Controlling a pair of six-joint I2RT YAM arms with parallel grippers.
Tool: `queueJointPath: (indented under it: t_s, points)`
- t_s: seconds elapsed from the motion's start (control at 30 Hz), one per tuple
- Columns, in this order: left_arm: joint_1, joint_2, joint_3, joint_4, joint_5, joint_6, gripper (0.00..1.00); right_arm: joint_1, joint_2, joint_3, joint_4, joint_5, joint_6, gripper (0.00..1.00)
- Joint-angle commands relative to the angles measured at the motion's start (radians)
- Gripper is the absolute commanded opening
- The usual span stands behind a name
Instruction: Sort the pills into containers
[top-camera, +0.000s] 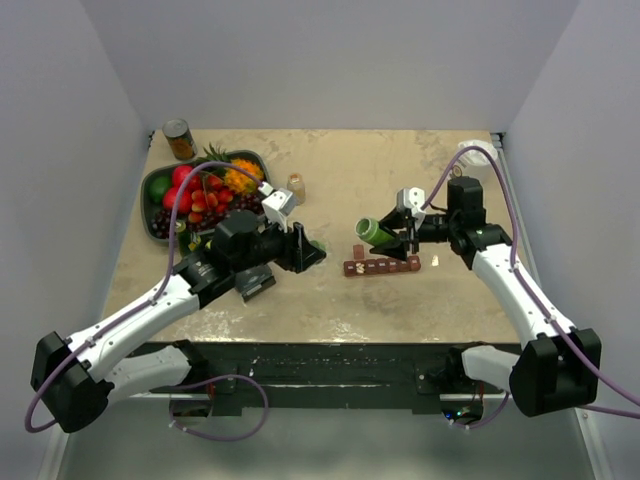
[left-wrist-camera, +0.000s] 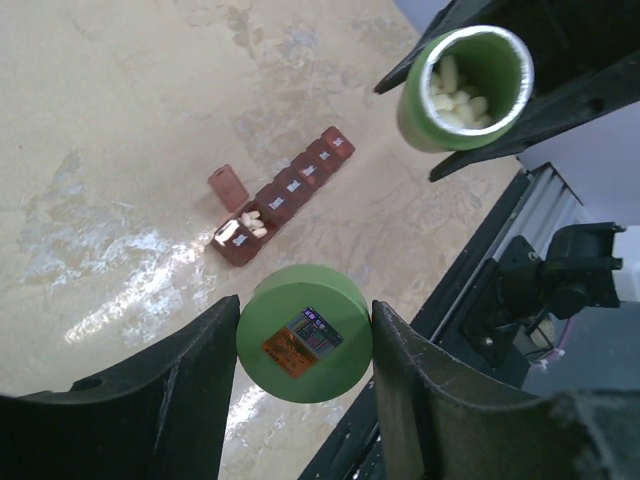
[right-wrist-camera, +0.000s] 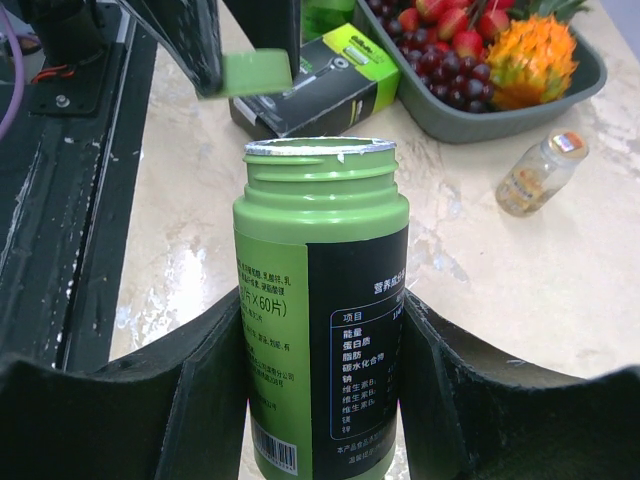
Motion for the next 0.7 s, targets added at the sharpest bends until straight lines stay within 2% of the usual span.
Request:
queueJointPath:
  t_s: [0.0,0.17,0.4,0.67]
  points:
    - [0.015,-0.028,0.04,0.094,0.118,-0.061,0.14,-0.004,0.015,0.025,-0.028,0.003,-0.028,0.0]
    - [0.026,-0.003,0.04,0.25,0.215,-0.13,0.13,-0.006,0.024,0.02,-0.028,0.013,-0.031,0.0]
    - [0.035,0.161,0.098,0.476,0.334,-0.284,0.13,-0.004,0.015,0.014,-0.021,0.029,-0.03,0.0]
    - [0.038,0.267,0.16,0.502,0.339,-0.326,0.13,-0.004,0.012,0.01,-0.015,0.024,-0.025,0.0]
